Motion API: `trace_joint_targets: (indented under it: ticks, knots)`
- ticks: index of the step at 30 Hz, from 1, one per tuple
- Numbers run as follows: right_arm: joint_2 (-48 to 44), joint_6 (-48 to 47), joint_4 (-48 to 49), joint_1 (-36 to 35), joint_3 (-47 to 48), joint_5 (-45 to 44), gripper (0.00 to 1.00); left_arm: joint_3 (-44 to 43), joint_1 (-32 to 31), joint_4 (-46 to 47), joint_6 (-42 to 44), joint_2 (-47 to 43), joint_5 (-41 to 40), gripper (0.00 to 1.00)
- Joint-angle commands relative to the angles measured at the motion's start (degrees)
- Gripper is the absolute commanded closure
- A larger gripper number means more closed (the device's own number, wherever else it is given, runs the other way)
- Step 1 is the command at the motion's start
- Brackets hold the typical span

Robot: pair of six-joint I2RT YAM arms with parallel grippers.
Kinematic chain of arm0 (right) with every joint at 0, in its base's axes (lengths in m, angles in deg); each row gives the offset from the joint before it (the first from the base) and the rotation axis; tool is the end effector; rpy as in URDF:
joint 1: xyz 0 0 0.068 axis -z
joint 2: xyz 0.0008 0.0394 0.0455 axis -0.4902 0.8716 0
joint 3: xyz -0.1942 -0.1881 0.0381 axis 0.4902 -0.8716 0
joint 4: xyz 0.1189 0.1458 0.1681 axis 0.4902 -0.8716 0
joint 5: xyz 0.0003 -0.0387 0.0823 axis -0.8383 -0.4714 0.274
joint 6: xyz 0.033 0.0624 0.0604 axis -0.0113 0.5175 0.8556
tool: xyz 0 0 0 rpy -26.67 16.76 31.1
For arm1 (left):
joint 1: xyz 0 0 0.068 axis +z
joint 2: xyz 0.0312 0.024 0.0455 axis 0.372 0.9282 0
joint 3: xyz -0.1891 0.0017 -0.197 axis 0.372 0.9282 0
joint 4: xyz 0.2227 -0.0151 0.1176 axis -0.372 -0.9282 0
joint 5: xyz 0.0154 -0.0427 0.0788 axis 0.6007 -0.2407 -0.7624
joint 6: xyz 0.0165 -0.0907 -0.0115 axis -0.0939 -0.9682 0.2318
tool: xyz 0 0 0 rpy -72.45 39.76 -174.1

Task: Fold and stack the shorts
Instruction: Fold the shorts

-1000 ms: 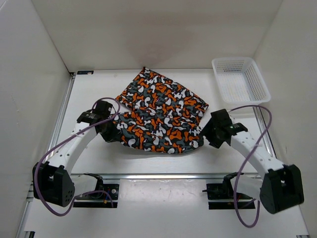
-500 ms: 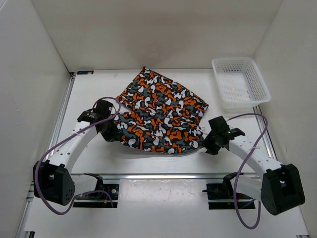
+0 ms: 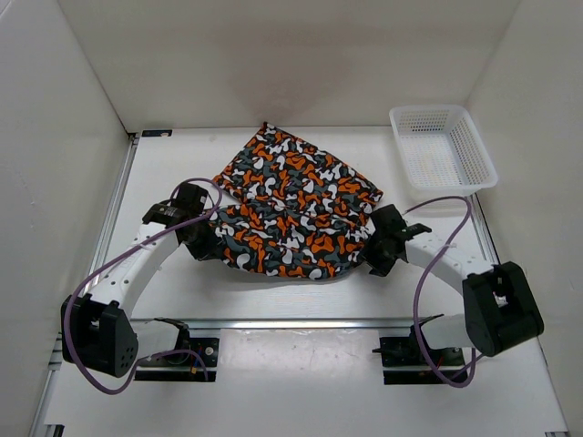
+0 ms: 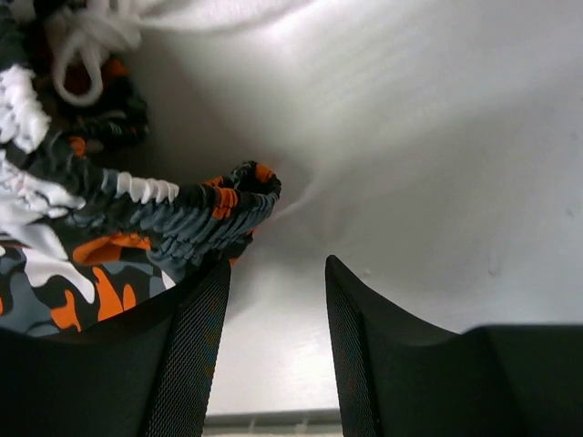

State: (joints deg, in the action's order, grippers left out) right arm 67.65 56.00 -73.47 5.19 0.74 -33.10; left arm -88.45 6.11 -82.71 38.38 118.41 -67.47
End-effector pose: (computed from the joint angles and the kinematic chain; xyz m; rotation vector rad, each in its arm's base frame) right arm 0.2246 0.0915 0.1308 0.8261 2.6229 0.2713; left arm 0.2122 -0.0620 0.2079 -0.8173 2.7647 -0.2721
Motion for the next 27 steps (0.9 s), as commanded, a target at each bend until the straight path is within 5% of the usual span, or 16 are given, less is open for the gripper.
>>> trace_joint_targets:
  ticks: [1, 23, 27]
  knots:
    - [2.54, -0.23, 2.97, -0.27, 3.01, -2.59, 0.49, -2.30, -0.27, -0.36, 0.57, -0.17, -0.13, 0.90]
    - [-5.80, -0.93, 10.81, -0.27, 1.07, 0.84, 0.42, -2.30, -0.27, -0.88, 0.57, 0.36, -0.66, 0.90]
    - [-8.78, -1.55, 4.57, -0.27, 2.57, -3.19, 0.51, -2.30, -0.27, -0.88, 0.57, 0.36, -0.66, 0.90]
